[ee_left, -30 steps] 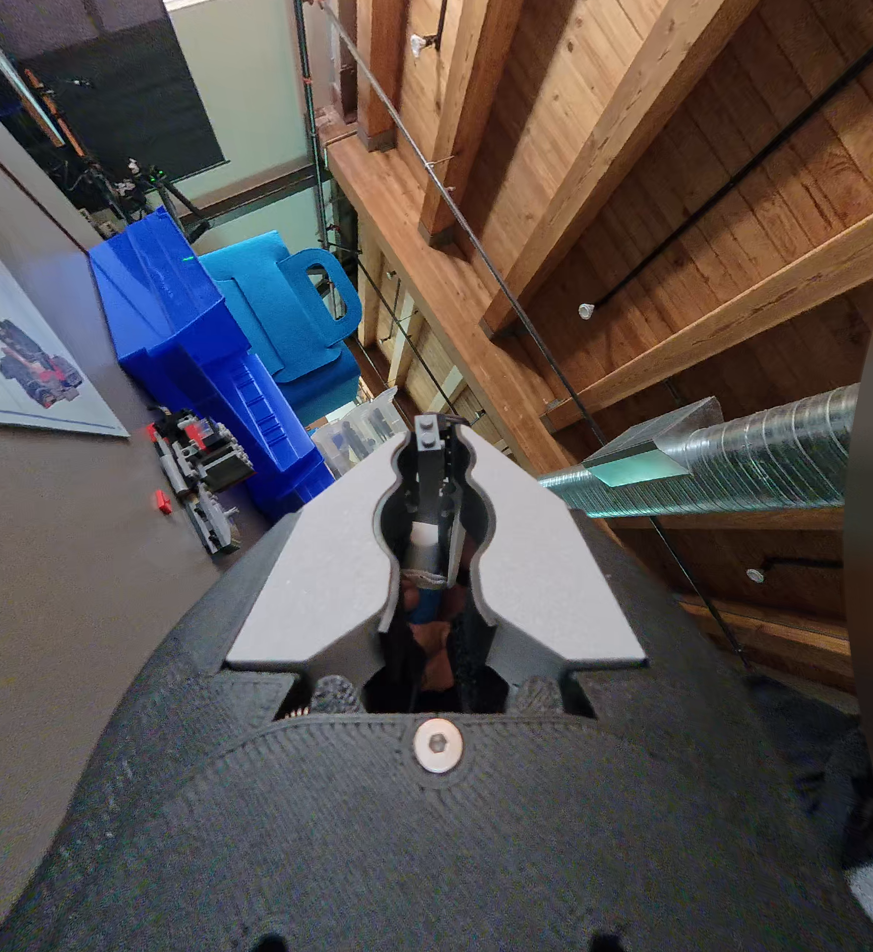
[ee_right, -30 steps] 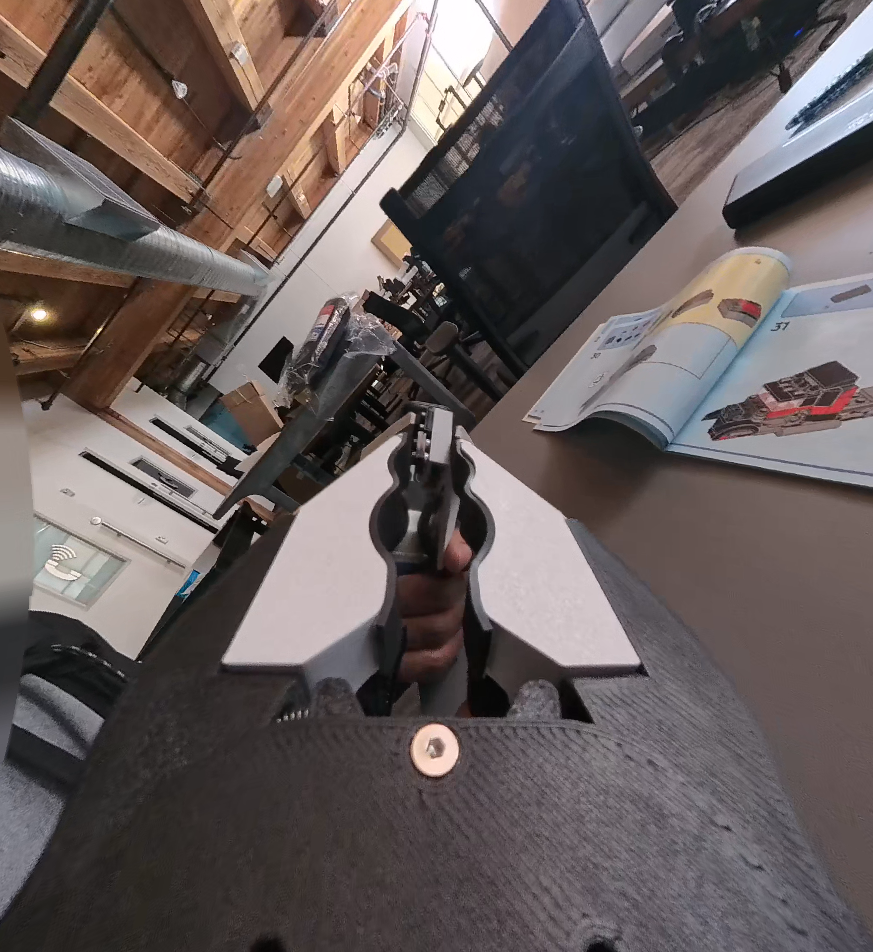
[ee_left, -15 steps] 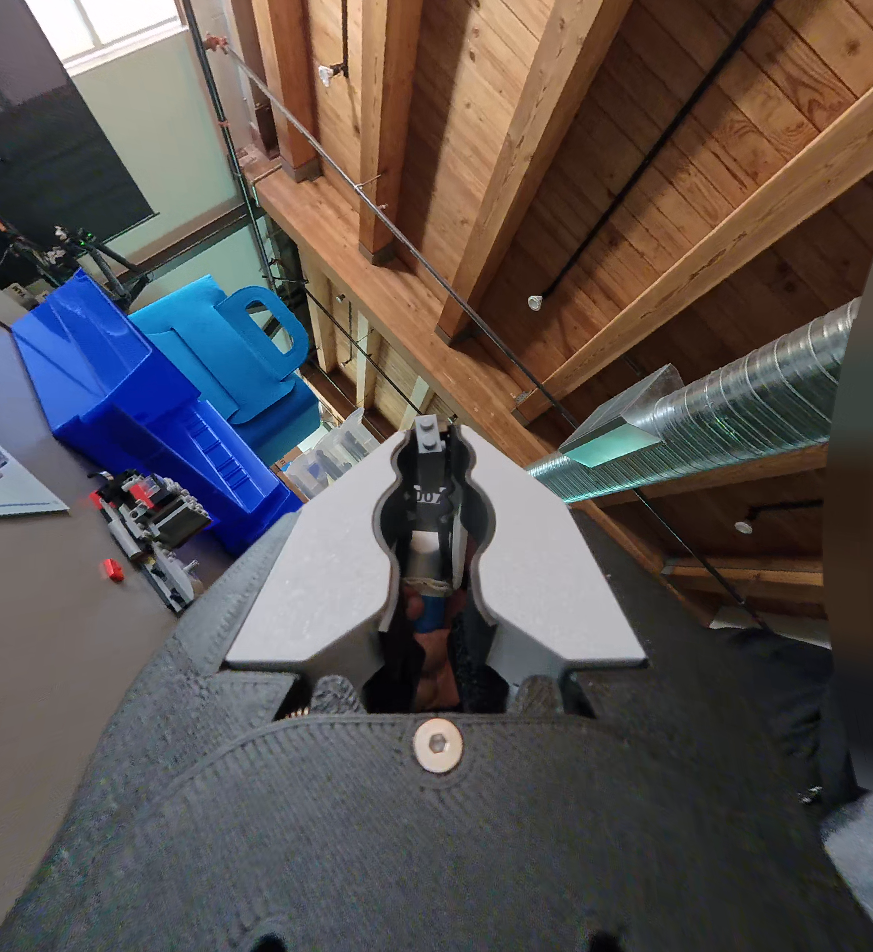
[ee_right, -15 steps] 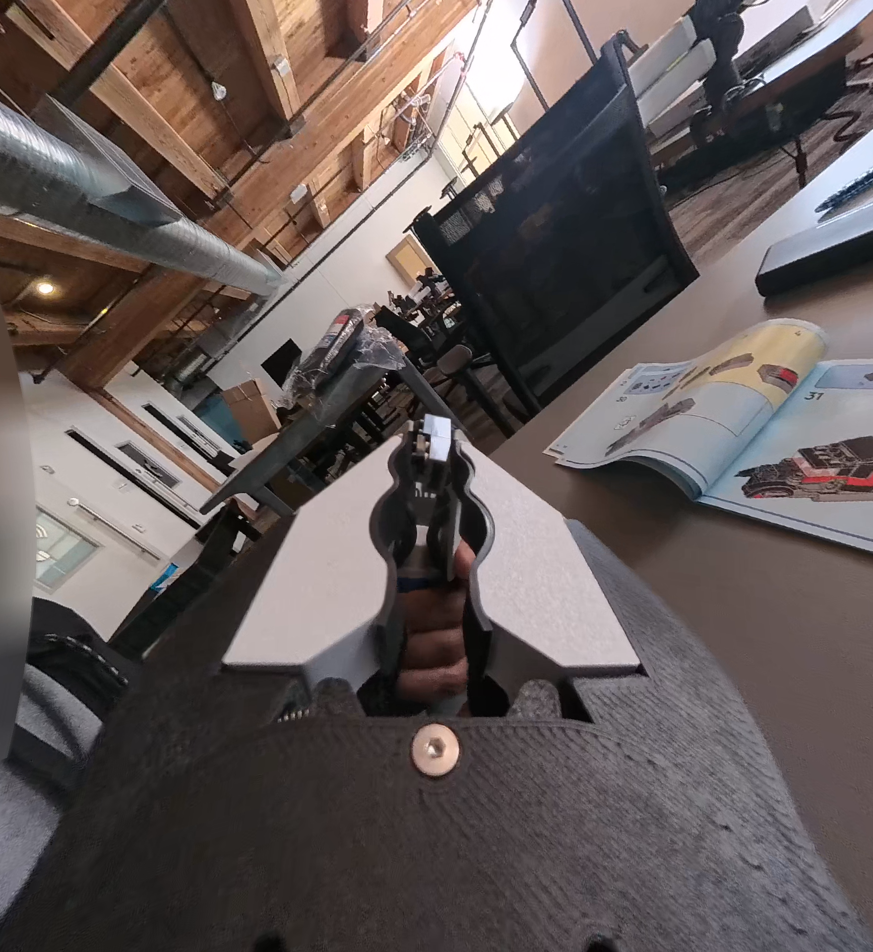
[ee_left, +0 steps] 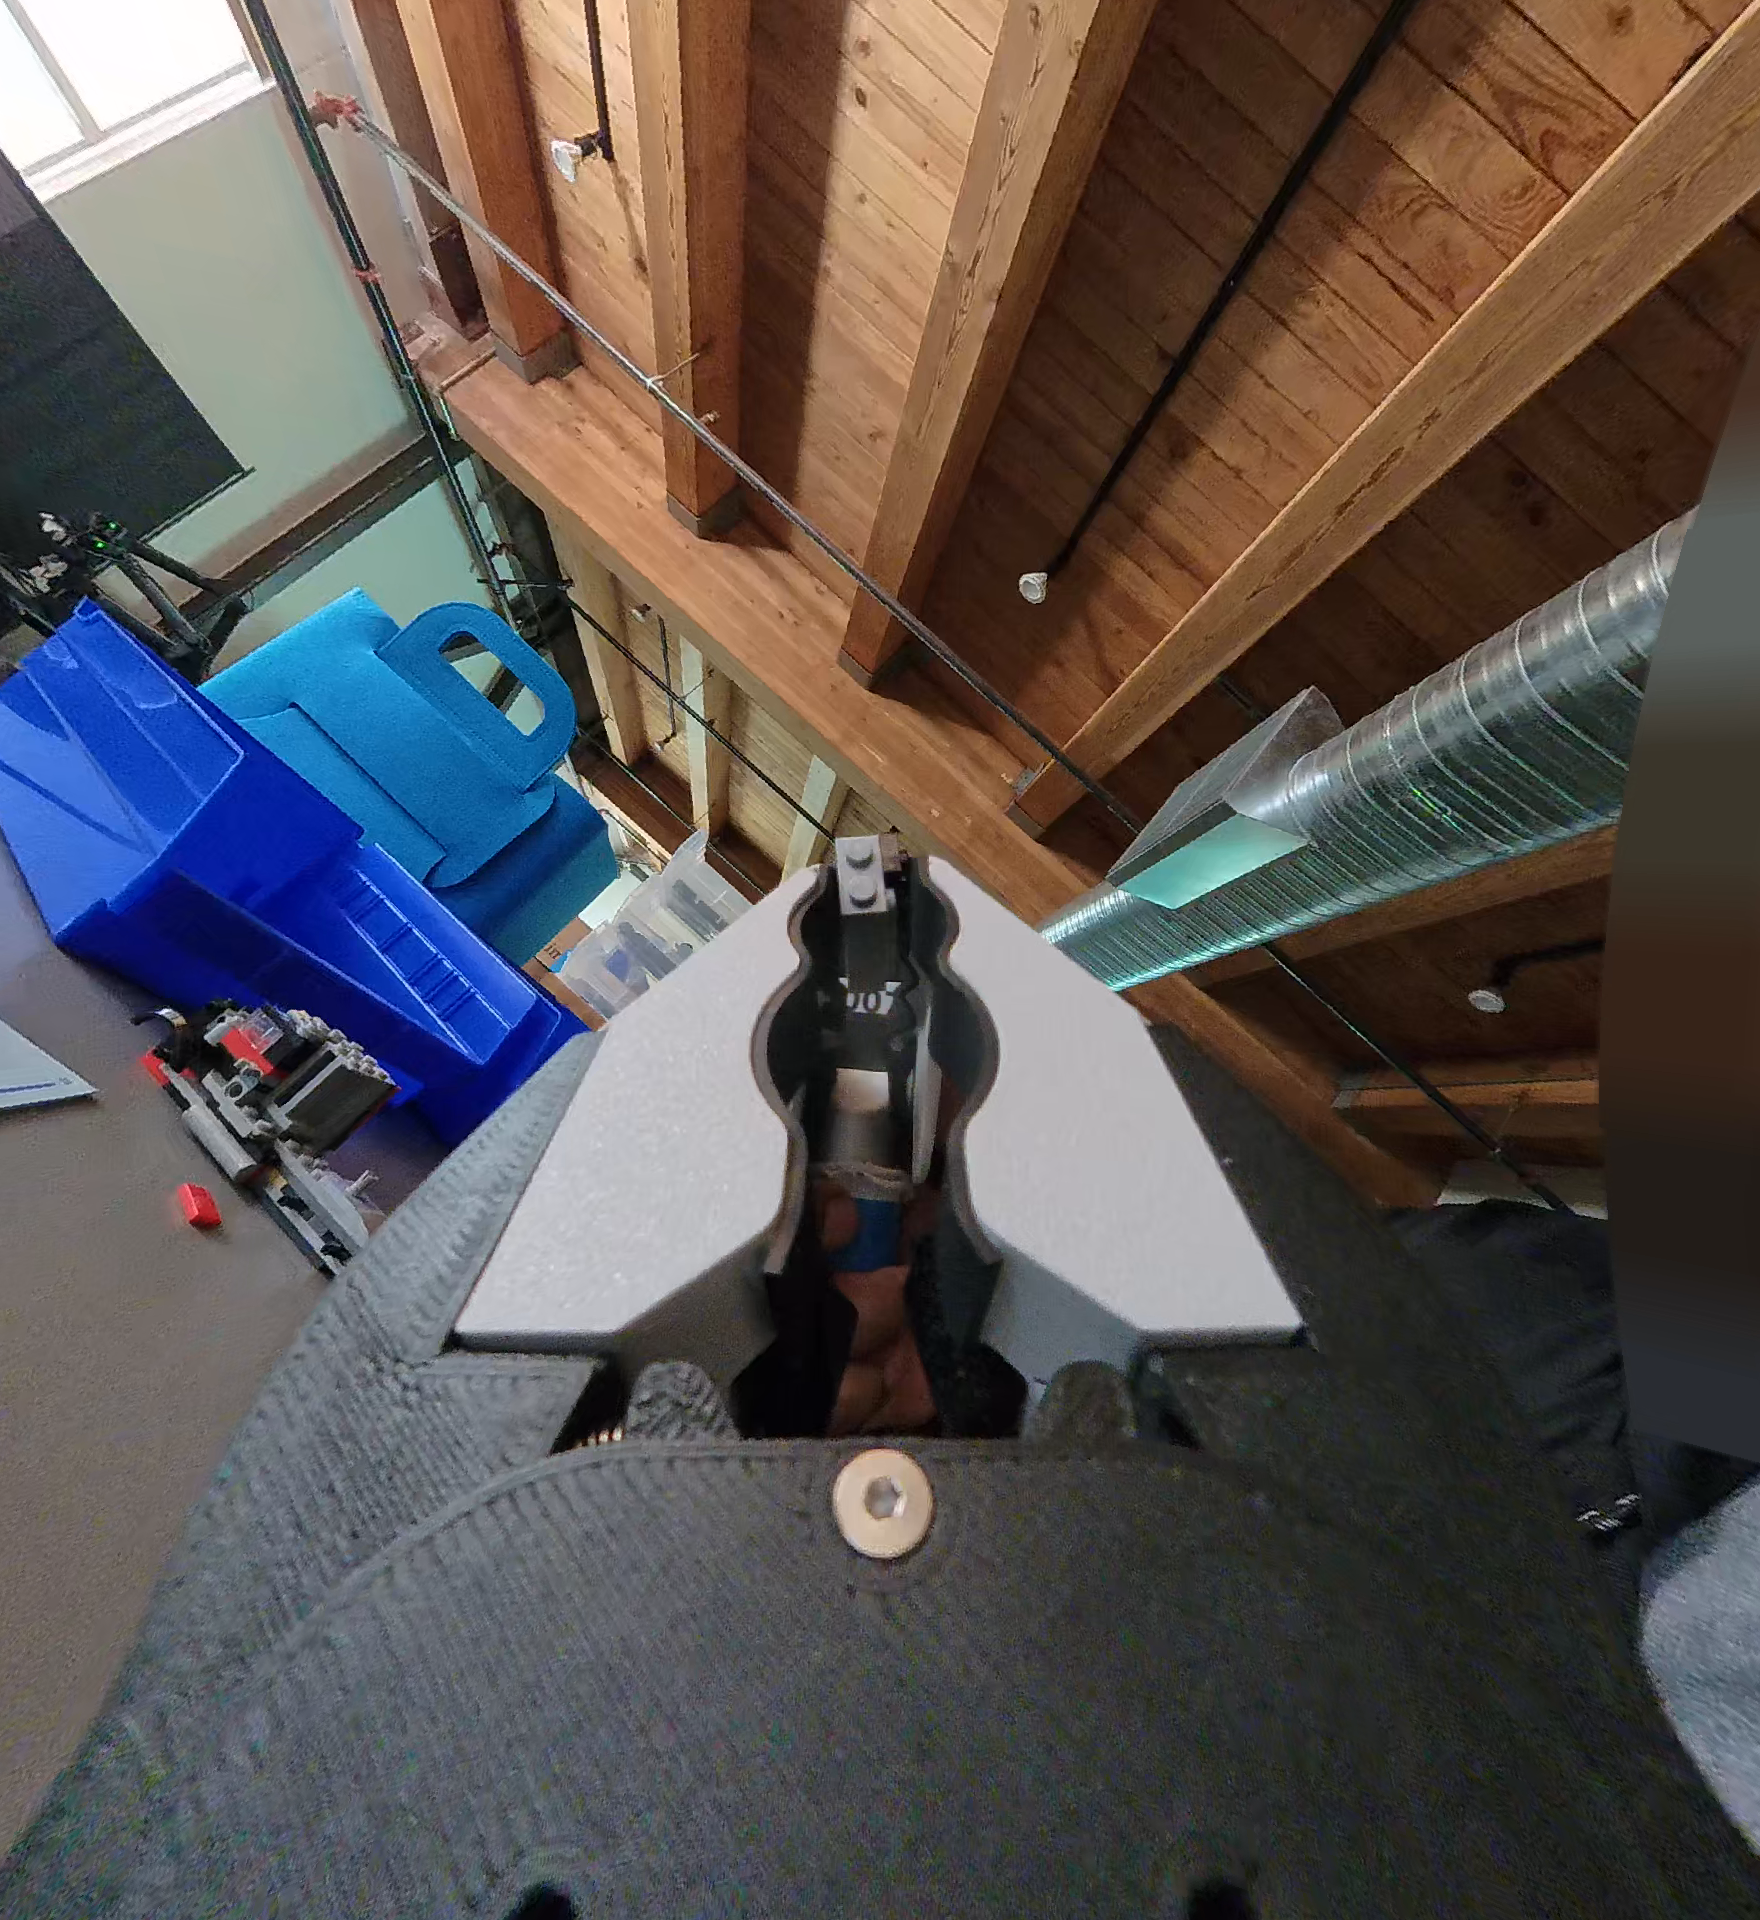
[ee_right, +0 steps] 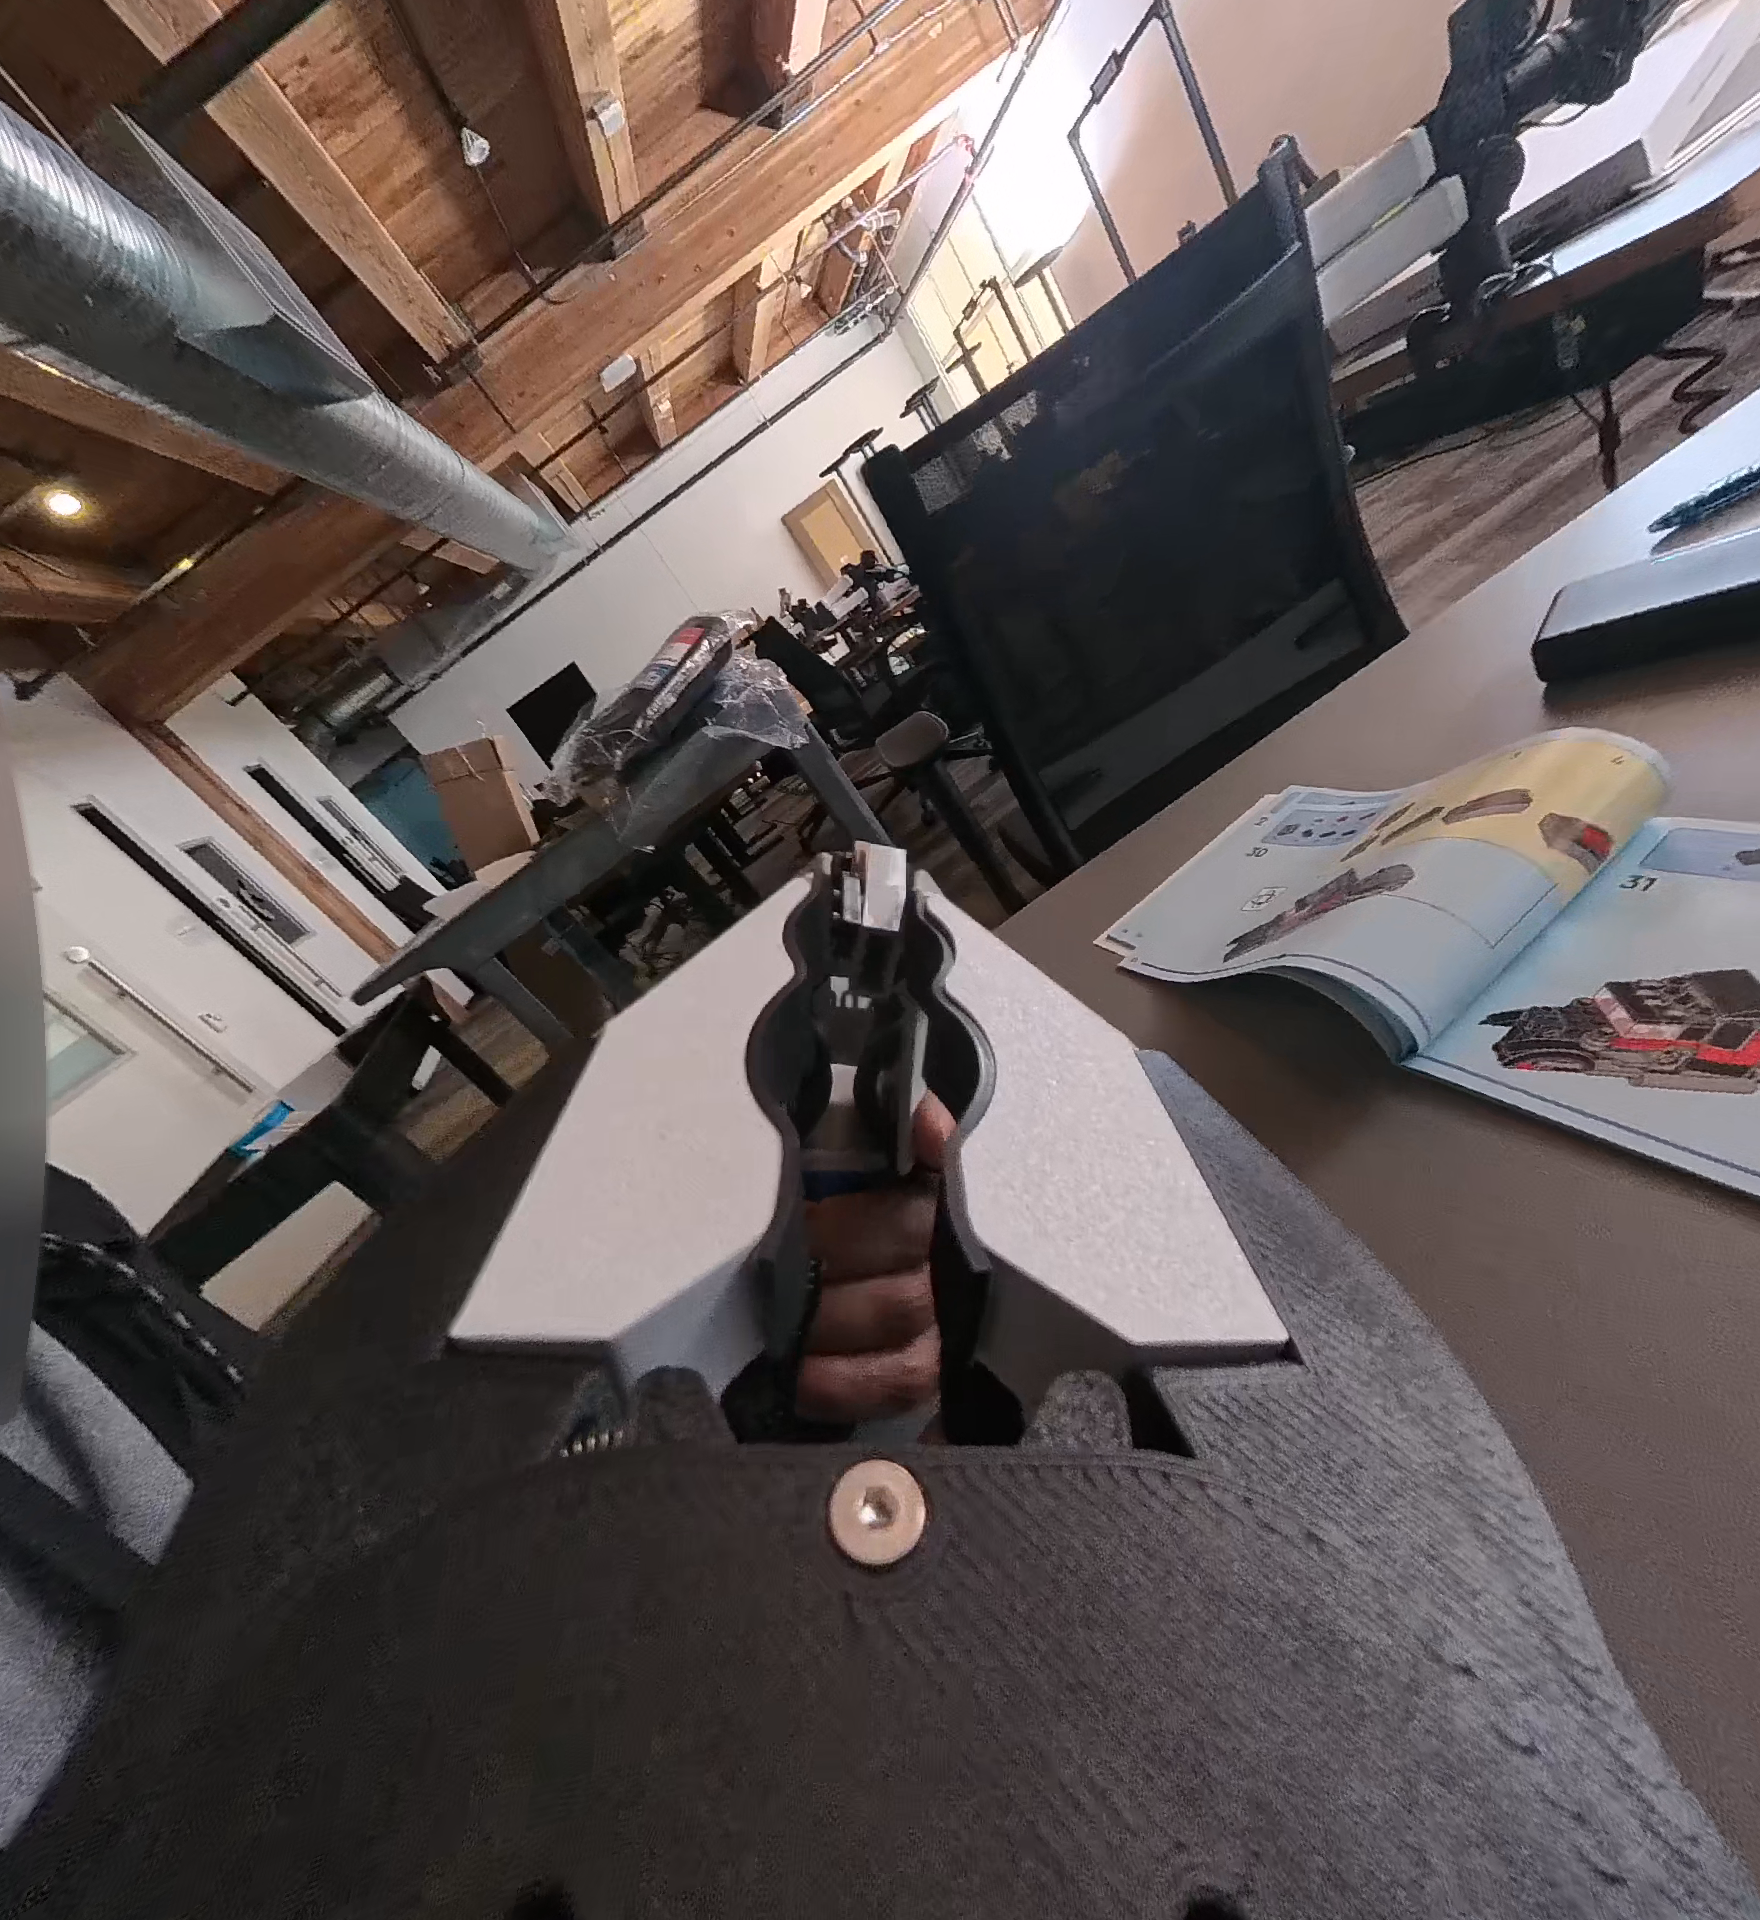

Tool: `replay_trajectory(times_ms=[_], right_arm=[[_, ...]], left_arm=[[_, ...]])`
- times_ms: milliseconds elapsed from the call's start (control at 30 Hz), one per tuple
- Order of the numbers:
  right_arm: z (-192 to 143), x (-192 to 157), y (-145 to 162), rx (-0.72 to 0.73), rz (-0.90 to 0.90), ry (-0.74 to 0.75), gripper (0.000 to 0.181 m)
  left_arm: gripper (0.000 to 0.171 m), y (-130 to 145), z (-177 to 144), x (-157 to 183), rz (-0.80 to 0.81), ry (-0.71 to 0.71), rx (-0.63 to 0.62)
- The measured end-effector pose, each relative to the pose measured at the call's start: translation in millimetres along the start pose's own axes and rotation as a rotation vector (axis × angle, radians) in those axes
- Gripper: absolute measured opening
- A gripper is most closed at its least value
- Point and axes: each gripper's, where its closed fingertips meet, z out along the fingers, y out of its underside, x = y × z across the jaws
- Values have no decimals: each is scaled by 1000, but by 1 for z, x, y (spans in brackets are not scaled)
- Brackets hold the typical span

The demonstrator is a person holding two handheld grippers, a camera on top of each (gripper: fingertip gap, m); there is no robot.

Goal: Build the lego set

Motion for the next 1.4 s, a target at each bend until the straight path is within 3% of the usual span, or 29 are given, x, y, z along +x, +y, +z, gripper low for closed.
replay_trajectory(times_ms=[600, 800, 867, 1067, 1400], right_arm=[[4, -12, 2, 4, -272, 78, 13], [5, -21, 0, 42, -216, 5, 13], [1, -24, -6, 87, -168, -27, 27], [1, -35, -4, 84, -168, -78, 30], [6, -42, 2, 60, -198, -86, 12]], left_arm=[[14, -2, -3, 12, 23, 63, 5], [14, -3, -3, 20, 46, 100, 9], [14, -6, -4, 26, 74, 124, 24], [14, -15, -10, 35, 117, 165, 70], [14, -7, -7, 41, 178, 183, 34]])
